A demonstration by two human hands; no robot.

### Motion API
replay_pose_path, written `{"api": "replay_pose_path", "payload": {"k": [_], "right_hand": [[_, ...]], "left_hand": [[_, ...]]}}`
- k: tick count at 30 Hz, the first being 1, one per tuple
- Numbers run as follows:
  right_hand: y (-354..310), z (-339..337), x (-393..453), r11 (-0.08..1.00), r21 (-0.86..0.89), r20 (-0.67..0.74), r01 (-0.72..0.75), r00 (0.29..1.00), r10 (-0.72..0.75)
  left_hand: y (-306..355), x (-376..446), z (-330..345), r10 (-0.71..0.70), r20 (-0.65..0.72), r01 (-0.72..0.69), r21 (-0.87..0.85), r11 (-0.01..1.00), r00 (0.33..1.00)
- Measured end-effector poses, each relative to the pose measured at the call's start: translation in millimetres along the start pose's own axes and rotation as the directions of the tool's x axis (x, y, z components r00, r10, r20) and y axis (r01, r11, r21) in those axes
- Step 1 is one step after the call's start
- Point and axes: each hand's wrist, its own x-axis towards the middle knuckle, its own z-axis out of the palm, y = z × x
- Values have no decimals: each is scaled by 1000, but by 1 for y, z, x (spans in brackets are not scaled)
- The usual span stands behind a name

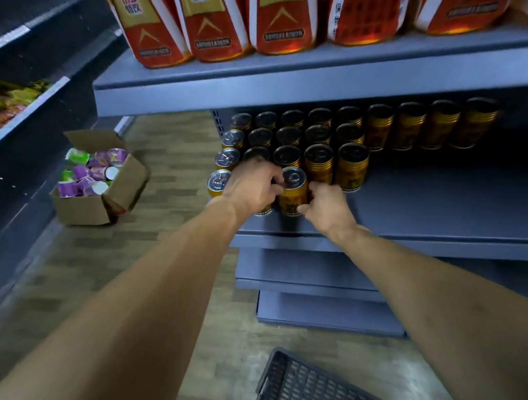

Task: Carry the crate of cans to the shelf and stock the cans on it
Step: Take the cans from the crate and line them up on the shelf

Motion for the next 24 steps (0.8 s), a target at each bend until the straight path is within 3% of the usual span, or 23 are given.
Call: {"api": "replay_pose_path", "payload": {"k": [5, 9, 12, 18, 24], "right_hand": [[-22, -5, -12, 984, -174, 31, -30, 999, 36], [-9, -35, -24, 992, -118, -122, -32, 992, 18], [25, -68, -22, 983, -163, -231, -90, 972, 51], [101, -130, -10, 971, -130, -362, -203, 921, 144], [166, -170, 38, 941, -222, -347, -255, 923, 168]], "left_hand": [[9, -9, 5, -27, 75, 17, 124, 992, 997], [31, -16, 8, 29, -106, -10, 174, 985, 994], [59, -4, 7, 112, -145, -84, 189, 978, 983], [119, 60, 13, 126, -99, -115, 110, 987, 987], [181, 140, 24, 47, -77, -57, -122, 991, 996]]}}
